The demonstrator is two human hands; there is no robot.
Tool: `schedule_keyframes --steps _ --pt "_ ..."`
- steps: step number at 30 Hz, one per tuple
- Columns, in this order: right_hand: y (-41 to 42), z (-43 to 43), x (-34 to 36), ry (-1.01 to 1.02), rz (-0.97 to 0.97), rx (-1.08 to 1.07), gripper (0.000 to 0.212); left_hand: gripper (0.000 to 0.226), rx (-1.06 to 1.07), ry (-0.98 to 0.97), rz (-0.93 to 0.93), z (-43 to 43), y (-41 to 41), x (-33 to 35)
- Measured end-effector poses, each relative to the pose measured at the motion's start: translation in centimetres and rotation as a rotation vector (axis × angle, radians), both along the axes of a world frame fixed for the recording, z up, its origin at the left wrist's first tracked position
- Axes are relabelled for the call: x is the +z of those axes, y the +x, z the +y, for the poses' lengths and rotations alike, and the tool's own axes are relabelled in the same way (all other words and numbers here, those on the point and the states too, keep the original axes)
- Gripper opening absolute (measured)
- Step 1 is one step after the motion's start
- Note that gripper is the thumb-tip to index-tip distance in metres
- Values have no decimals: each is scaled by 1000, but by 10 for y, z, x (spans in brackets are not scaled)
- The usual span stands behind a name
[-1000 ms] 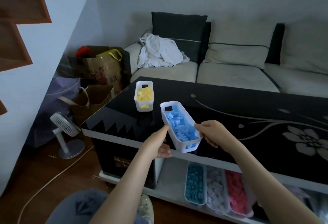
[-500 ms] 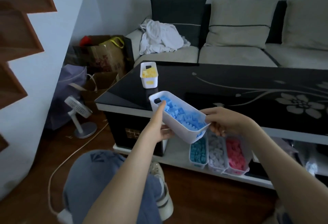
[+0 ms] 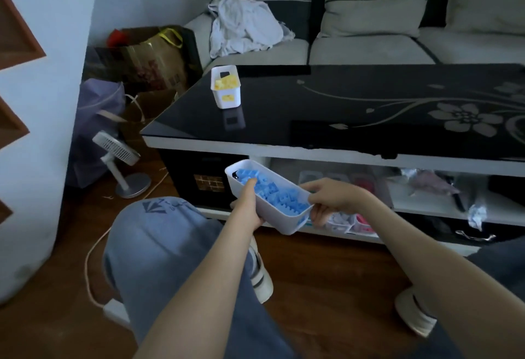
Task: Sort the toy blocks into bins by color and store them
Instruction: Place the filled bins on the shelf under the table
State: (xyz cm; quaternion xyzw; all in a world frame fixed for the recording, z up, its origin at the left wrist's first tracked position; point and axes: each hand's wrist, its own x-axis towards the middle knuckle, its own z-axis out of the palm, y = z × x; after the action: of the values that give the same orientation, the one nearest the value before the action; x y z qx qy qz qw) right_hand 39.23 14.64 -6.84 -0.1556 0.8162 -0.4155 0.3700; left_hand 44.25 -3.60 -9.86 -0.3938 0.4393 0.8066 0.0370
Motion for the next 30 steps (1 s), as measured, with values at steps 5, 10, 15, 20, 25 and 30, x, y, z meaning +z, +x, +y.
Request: schedule_keyframes --steps 5,10,15,20,25,30 --pt "8 -17 -56 -62 49 -234 52 58 24 29 -71 19 -27 -34" --pt "15 -15 -107 -2 150 -357 52 67 -94 210 -140 19 -28 -73" --pt "-3 -12 -131 -9 83 -515 49 50 -220 -15 -222 33 -37 -90" --pt "-31 -37 -146 0 24 -547 52 40 -247 -96 -263 39 -63 -104" --pt "-50 -54 -158 11 -3 -504 50 40 -196 -118 -273 21 -84 -123" --pt "-65 -67 -177 40 -26 -477 38 34 -235 -206 -360 5 -107 -144"
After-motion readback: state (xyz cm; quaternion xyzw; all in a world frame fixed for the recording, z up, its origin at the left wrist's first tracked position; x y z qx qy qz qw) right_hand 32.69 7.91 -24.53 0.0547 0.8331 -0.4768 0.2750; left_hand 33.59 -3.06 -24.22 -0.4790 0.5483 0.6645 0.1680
